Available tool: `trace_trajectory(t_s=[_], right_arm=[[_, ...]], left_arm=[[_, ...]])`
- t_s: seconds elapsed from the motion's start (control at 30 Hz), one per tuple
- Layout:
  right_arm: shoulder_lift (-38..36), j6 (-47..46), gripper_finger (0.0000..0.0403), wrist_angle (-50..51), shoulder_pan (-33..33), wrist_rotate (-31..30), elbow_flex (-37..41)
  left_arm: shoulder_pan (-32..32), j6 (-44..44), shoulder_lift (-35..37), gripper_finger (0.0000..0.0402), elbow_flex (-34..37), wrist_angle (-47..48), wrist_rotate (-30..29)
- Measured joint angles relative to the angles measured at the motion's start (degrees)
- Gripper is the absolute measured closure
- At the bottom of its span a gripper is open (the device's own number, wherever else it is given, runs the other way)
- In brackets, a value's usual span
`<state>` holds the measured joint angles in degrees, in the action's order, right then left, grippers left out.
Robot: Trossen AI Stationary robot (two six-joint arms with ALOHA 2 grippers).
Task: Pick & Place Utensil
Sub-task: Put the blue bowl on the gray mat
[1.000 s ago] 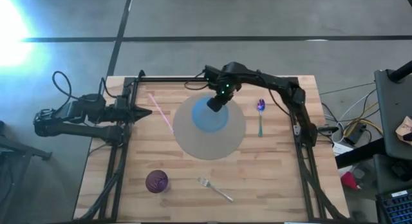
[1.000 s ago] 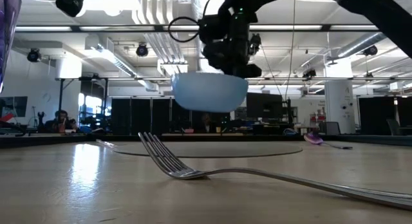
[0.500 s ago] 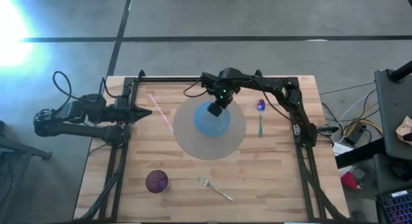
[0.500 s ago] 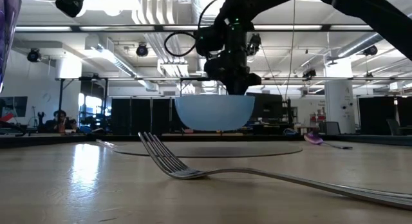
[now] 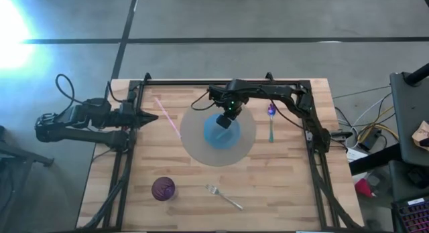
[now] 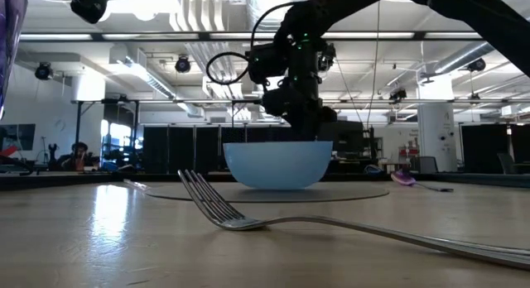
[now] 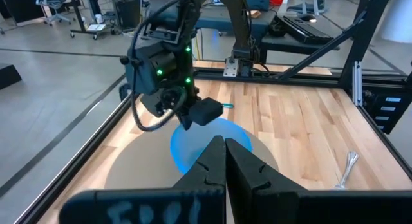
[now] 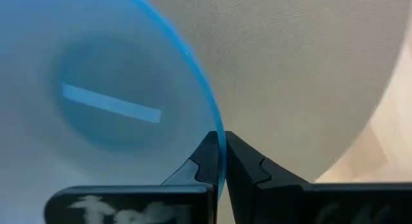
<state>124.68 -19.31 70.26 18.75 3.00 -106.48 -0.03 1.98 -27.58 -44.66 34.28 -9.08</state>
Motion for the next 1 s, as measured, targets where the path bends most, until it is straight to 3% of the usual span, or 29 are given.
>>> trace_trajectory(t_s=[0.67,1.0], right_arm=[[0.0,1.14,0.0388,-2.57,-0.01,-0.04,1.14],[-0.02,1.56,0.0356,-3.04,-0.01,-0.19,1.19]], left_arm=[[0.02,-0.02,-0.01,0.0401,0.0,0.64,0.0],[0.01,-0.04,0.0,0.0401,0.0,1.07,0.0]])
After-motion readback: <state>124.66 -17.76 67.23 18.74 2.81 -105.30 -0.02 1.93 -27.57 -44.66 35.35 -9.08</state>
